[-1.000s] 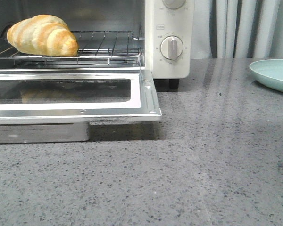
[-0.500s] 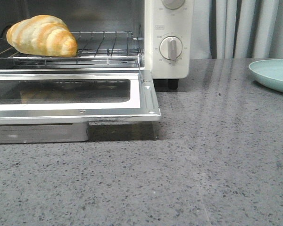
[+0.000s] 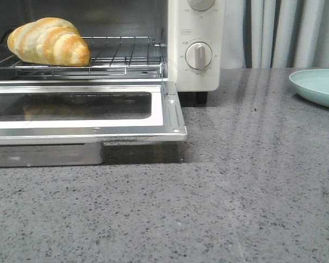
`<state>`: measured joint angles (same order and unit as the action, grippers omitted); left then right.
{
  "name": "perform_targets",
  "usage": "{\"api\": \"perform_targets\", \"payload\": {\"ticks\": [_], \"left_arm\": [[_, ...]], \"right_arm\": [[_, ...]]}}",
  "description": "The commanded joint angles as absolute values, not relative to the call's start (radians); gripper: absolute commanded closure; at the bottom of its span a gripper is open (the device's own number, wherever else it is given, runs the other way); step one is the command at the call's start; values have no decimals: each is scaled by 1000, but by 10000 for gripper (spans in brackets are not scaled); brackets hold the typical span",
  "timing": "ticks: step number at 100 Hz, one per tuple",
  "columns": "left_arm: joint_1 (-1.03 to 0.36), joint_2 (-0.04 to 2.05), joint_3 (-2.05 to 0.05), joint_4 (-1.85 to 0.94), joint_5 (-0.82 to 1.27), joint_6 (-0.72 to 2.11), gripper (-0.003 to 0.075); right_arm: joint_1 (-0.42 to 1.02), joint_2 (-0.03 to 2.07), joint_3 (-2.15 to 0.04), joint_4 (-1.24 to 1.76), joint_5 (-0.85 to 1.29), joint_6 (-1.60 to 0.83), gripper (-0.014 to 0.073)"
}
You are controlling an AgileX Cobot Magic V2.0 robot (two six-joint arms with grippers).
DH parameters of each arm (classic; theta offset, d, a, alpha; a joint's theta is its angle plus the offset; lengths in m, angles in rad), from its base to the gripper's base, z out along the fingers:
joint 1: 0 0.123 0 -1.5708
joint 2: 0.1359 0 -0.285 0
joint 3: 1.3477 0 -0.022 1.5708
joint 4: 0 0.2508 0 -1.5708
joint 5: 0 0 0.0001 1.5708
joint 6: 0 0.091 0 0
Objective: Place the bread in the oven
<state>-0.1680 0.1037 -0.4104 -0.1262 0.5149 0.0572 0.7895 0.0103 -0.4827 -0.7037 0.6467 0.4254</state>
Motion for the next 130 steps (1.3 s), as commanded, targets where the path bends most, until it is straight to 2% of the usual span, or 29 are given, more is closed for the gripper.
{"api": "perform_targets", "payload": {"ticks": [1, 31, 50, 57, 66, 69, 74, 130], "left_arm": [[-167, 117, -435, -141, 438, 50, 741], [-167, 92, -406, -132, 426, 61, 741], [-165, 7, -161, -60, 98, 95, 741], [-165, -20, -56, -58, 35, 95, 741], [-165, -34, 30, -58, 71, 95, 741], [-165, -34, 20, -58, 198, 95, 741], [-165, -34, 18, -46, 296, 93, 741], [-114, -34, 25, -36, 282, 91, 741]], "right_arm": [[783, 27, -503, -743, 591, 431, 652], [783, 27, -503, -743, 591, 431, 652], [783, 27, -503, -743, 591, 431, 652], [783, 27, -503, -743, 591, 431, 652], [783, 27, -503, -743, 591, 431, 652], [783, 27, -503, -743, 591, 431, 652], [783, 27, -503, -743, 591, 431, 652], [783, 27, -501, -743, 591, 431, 652]]}}
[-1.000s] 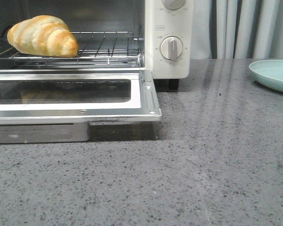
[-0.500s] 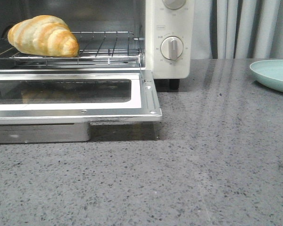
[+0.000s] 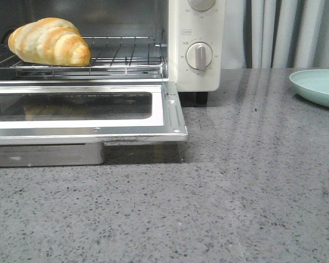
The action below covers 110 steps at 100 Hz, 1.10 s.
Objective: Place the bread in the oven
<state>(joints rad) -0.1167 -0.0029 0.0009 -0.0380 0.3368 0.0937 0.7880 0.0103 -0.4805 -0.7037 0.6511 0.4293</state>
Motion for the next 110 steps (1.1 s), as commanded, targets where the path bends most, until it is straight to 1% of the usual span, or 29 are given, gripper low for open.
{"api": "perform_targets", "payload": {"ticks": [1, 45, 62, 76, 82, 91, 99, 110], "left_arm": [[-114, -34, 25, -36, 282, 91, 741], [-114, -34, 25, -36, 282, 91, 741], [-114, -34, 25, -36, 282, 91, 741], [-114, -34, 25, -36, 282, 91, 741], [-114, -34, 25, -36, 282, 91, 741], [-114, -34, 25, -36, 282, 91, 741], [-114, -34, 25, -36, 282, 91, 741], [-114, -34, 25, -36, 282, 91, 741]], "right_arm": [[783, 27, -501, -743, 591, 431, 652], [783, 27, -501, -743, 591, 431, 652], [783, 27, -493, -767, 742, 431, 652], [766, 27, -438, -792, 703, 425, 652], [741, 27, -409, -773, 659, 387, 652], [678, 27, -364, -690, 582, 248, 652], [601, 27, -311, -536, 515, 130, 652], [466, 27, -201, -323, 414, 92, 652]]}}
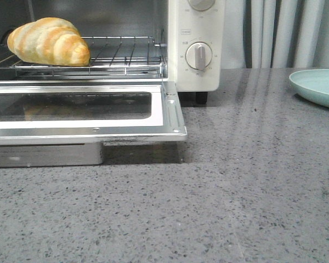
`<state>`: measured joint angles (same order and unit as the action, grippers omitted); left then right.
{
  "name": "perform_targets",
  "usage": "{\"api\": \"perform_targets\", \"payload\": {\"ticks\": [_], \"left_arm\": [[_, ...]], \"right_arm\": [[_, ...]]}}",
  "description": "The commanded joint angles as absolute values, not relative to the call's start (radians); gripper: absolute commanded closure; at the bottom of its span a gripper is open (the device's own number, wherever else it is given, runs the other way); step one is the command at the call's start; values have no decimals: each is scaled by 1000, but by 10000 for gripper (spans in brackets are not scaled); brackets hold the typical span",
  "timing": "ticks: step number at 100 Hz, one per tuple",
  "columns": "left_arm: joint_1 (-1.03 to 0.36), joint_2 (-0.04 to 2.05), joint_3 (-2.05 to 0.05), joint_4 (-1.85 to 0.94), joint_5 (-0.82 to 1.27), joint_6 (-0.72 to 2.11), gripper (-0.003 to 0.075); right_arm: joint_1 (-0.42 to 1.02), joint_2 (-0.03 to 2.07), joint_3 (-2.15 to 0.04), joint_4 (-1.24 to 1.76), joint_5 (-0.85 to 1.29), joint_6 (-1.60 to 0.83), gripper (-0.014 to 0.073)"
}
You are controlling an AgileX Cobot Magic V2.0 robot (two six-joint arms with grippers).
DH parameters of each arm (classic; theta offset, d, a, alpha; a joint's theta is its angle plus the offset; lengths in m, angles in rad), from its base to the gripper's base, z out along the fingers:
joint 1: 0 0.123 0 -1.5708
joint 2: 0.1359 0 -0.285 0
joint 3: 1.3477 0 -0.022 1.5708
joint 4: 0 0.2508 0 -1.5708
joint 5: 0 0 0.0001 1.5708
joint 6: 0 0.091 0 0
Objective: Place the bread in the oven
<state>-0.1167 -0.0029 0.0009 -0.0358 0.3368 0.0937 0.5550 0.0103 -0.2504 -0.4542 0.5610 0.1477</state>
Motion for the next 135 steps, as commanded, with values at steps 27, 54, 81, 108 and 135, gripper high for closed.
{"api": "perform_targets", "payload": {"ticks": [27, 54, 81, 108, 135], "left_arm": [[-114, -34, 25, -36, 282, 91, 741], [-114, -34, 25, -36, 282, 91, 741], [-114, -34, 25, -36, 282, 91, 741], [-114, -34, 25, -36, 282, 91, 741], [-114, -34, 25, -36, 282, 91, 741]], "right_arm": [[186, -7, 9, -189, 212, 92, 652], [86, -28, 24, -175, 302, 92, 652], [86, -28, 24, -175, 293, 92, 652], [86, -28, 24, -175, 291, 92, 652], [86, -28, 24, -175, 291, 92, 652]]}}
